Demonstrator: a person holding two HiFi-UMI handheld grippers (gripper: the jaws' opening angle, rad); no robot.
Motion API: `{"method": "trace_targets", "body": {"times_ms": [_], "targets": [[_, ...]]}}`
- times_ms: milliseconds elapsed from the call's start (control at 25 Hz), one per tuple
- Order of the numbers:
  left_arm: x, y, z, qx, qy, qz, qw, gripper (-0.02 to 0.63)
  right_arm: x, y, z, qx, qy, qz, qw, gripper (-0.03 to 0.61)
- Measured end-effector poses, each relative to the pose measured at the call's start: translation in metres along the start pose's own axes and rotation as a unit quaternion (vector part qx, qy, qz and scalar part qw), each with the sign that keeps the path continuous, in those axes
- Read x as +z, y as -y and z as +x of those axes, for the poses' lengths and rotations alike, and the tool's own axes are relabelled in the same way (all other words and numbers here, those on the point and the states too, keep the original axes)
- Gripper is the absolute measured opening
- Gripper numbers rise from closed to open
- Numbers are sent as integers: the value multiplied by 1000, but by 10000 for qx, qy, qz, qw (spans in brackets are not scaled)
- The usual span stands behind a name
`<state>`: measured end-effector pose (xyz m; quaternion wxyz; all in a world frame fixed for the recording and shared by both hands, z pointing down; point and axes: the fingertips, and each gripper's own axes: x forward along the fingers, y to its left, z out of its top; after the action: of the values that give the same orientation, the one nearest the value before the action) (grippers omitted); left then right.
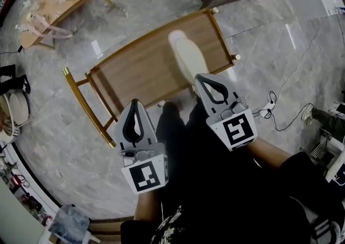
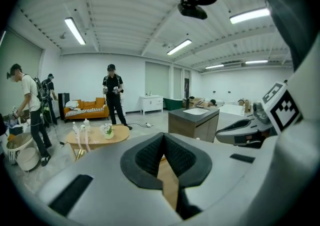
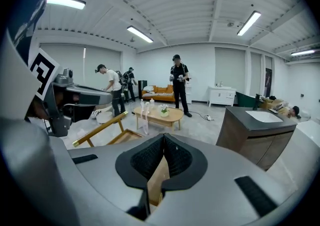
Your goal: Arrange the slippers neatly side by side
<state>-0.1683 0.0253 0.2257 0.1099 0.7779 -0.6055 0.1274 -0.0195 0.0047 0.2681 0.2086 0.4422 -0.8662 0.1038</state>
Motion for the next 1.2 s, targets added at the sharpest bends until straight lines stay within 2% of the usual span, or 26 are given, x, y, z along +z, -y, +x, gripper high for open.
{"method": "trace_targets", "body": {"times_ms": [280, 440, 560, 640, 760, 920, 1080, 1200], "targets": [[-9, -20, 9, -349, -123, 94, 9993, 2, -8, -6, 7, -396, -152, 211, 9989, -8], [-19, -27, 10, -381, -248, 41, 9990, 2, -15, -9, 5, -487, -273, 256, 9981, -8], [-24, -27, 17, -324, -367, 32, 9988, 2, -26, -8, 7, -398, -427, 303, 9978, 4], [-25, -23, 19, -233, -399, 15, 9989, 2, -35, -4, 10, -308, -556, 259, 9976, 73], [-28, -15, 21, -86, -462, -3, 9989, 2, -46, 6, 15, -178, -650, 95, 9977, 109], [-38, -3, 27, 133, -632, -45, 9979, 2, -61, 20, 21, -40, -730, -41, 9973, 134], [-40, 13, 32, 286, -486, -23, 9984, 2, -85, 30, 25, 141, -907, -74, 9957, 150], [-57, 26, 31, 421, -784, -171, 9959, 2, -97, 31, 28, 340, -989, -156, 9944, 153]]}}
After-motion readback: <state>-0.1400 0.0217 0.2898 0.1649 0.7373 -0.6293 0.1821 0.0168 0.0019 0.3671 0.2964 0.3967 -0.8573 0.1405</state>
